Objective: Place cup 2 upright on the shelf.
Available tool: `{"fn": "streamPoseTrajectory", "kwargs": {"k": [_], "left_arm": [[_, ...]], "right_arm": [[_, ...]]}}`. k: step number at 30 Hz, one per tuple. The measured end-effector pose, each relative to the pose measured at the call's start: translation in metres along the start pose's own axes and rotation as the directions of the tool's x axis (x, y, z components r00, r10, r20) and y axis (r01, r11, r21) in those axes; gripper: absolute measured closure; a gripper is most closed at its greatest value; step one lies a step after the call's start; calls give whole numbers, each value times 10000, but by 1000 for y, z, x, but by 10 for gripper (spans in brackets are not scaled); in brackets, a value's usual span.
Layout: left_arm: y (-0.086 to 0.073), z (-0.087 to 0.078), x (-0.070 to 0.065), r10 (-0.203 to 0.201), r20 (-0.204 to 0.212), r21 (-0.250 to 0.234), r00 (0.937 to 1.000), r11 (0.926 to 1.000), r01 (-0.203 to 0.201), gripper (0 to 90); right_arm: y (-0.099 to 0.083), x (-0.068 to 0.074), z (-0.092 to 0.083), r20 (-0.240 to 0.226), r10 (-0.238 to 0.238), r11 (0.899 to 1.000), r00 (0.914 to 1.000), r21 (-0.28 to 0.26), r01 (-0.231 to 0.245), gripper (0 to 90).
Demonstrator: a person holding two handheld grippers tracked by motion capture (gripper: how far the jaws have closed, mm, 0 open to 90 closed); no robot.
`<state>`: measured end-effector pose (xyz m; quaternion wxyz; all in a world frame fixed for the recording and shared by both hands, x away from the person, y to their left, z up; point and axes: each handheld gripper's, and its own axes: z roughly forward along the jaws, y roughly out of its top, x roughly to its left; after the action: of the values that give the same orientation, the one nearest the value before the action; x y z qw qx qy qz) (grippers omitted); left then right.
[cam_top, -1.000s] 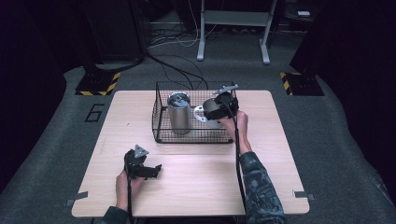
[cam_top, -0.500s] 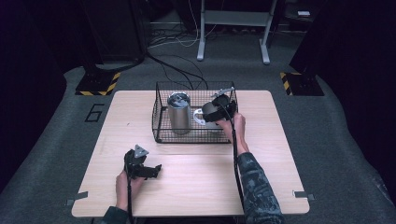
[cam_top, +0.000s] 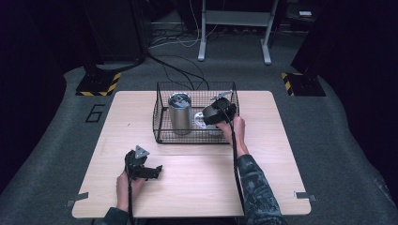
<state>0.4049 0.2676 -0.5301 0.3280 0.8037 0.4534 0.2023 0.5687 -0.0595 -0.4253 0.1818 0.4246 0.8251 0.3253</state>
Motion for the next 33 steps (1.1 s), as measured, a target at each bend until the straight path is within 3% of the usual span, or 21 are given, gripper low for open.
{"fn": "streamPoseTrajectory", "kwargs": {"k": [20, 25, 33], "left_arm": [[0, 0, 0, 4, -1, 4, 10000, 10000, -4, 3], [0, 0, 0, -2, -2, 2, 10000, 10000, 2, 3], [0, 0, 0, -5, 11, 18, 10000, 10000, 5, 3]], "right_arm": [[-2, -2, 6, -33, 299, 9995, 9995, 104, -299, 59], [-3, -3, 8, -254, 513, 9983, 9984, 285, -505, 55], [-3, -3, 6, -242, 537, 9973, 9983, 513, -524, 53]]}}
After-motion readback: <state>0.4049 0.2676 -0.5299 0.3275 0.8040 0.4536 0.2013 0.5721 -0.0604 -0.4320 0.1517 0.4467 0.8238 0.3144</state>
